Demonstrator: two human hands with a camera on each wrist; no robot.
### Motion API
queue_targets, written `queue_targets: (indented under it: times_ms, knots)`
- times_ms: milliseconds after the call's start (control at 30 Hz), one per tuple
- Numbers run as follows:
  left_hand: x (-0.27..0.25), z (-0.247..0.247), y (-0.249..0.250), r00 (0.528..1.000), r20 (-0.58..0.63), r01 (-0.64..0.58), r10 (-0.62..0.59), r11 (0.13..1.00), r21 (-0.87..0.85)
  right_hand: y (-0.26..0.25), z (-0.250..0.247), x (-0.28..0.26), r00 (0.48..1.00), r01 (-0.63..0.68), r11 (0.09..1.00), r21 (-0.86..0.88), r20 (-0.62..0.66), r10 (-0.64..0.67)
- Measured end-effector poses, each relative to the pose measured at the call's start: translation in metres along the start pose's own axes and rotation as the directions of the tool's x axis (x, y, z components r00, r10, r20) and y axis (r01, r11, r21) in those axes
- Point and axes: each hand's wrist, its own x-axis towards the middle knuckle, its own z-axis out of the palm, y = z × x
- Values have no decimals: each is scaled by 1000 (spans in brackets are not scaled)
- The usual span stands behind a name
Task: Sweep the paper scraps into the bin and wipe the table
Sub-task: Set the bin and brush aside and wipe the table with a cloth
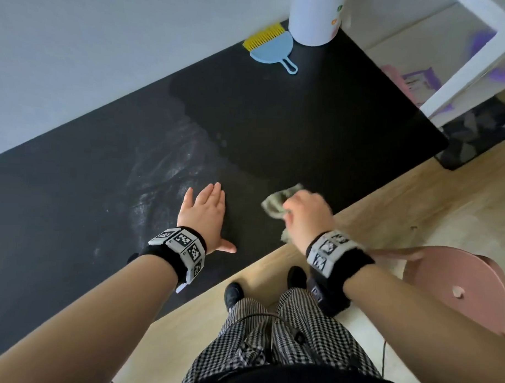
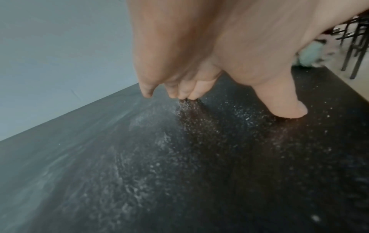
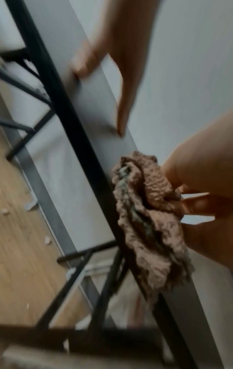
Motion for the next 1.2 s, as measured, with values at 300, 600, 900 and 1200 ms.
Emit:
queue_targets:
  times_ms: [300,600,900,1200]
  knots:
    - [2,4,-30,987,-58,-143,147,987,79,-27,24,-25,985,160,973,169,31,-168]
    - [-23,36,-42,988,-34,-143,149,982,123,-38,18,-16,935,-289,948,135,-171,309]
    - [-21,40,-49,978,-67,-187,198,973,137,-94,66,-59,954,287,950,119,-125,-273]
    - [-21,43,-55,969,-84,-221,231,969,108,-50,31,-18,934,-261,954,149,-209,288]
